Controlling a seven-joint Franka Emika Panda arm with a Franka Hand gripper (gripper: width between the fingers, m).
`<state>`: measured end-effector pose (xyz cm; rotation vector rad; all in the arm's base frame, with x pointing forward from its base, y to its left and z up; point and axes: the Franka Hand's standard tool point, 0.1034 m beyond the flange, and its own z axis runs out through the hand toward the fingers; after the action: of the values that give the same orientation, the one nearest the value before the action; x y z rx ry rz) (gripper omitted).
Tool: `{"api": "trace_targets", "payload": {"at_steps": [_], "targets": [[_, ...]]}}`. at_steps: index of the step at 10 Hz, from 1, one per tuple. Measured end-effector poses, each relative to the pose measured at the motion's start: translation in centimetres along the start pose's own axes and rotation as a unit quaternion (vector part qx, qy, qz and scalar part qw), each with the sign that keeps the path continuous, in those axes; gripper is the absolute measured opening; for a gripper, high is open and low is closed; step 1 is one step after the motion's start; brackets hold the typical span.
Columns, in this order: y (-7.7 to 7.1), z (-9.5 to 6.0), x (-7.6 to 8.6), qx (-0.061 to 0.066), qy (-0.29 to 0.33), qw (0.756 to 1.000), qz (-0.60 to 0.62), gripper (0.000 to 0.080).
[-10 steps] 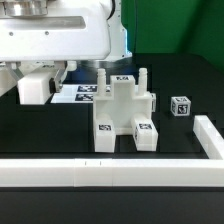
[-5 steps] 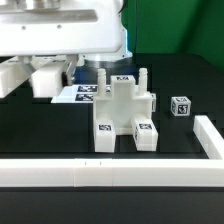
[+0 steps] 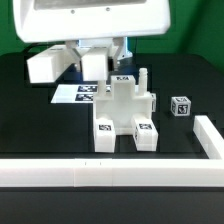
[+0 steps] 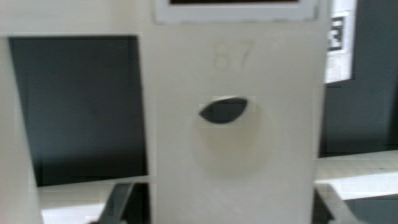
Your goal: Assemble chair
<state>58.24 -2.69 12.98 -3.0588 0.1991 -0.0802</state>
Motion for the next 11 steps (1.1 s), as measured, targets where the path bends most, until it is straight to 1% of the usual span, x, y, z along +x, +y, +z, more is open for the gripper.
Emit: {"api": "trace_targets", "payload": {"at_steps": [2, 4, 5, 6, 8, 9, 11], "targets": [[0.3, 0.1, -0.1, -0.001, -0.001, 1.000, -0.002, 0.0288], [0.0, 0.2, -0.2, -0.002, 0.000, 1.000, -0.001, 0.0288], [-1.7, 0.3, -0.6, -0.006, 0.009, 1.000, -0.008, 0.0288], [-3.5, 0.1, -1.1, -0.004, 0.005, 1.000, -0.015, 0.0288], [-4.8, 0.4, -1.4, -0.003, 0.003, 1.000, -0.025, 0.0288], [-5.0, 0.6, -1.6, -0.003, 0.001, 1.000, -0.027, 0.0288], [-4.8, 0.7, -1.6, -0.003, 0.001, 1.000, -0.026, 0.0288]]}}
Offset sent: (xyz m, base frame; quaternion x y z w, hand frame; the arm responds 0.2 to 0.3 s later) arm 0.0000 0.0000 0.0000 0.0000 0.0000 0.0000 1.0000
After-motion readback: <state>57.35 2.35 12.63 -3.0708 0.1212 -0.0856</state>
